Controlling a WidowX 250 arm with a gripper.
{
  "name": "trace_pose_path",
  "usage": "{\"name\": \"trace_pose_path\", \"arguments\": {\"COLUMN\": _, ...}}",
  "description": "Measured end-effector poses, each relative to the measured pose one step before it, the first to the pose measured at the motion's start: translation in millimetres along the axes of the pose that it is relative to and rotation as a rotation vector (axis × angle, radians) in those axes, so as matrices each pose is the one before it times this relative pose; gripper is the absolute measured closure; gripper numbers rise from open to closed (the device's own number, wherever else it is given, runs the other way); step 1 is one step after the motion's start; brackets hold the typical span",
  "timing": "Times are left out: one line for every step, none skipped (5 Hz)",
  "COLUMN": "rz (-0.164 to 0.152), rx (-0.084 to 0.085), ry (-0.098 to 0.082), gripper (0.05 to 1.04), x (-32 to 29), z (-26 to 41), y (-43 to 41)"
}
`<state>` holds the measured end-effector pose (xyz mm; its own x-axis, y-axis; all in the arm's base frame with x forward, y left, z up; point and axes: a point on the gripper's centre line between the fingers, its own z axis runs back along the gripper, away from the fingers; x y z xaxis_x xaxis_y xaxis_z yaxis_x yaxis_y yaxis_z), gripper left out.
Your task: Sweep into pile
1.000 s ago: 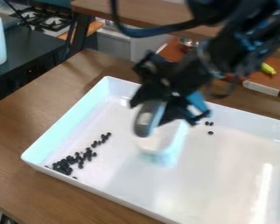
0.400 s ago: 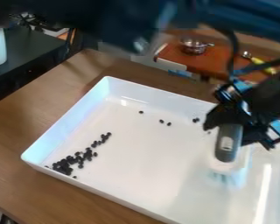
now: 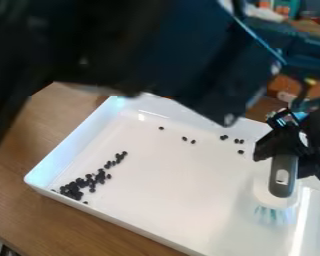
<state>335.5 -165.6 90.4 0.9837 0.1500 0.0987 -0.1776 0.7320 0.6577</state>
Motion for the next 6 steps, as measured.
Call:
{"name": "trace_pose_path", "arguments": {"rz": -0.0194, "rx": -0.0077, "ry": 0.0057, "gripper": 0.586, "x": 4.85, "z": 1.27, "y": -7.48}}
{"name": "trace_pose_path", "arguments": {"rz": -0.0109, "rx": -0.0006, "ry": 0.014, "gripper": 0.586, "x": 8.67, "z": -2.54, "y": -6.11}}
{"name": "trace_pose_path", "arguments": {"rz": -0.0056, "rx": -0.0046, "ry": 0.0089, "gripper": 0.586, "x": 8.41, "z": -0.97, "y": -4.47}}
{"name": "trace_pose_path", "arguments": {"rz": 0.0038, "rx": 0.0072, "ry": 0.0145, "gripper": 0.586, "x": 10.61, "z": -3.71, "y": 2.16}}
{"name": "trace_pose_path", "arguments": {"rz": 0.022, "rx": 0.0018, "ry": 0.0372, "gripper": 0.586, "x": 11.7, "z": -10.88, "y": 14.57}}
{"name": "trace_pose_path", "arguments": {"rz": 0.01, "rx": 0.0272, "ry": 0.0319, "gripper": 0.586, "x": 5.23, "z": -20.44, "y": 10.72}}
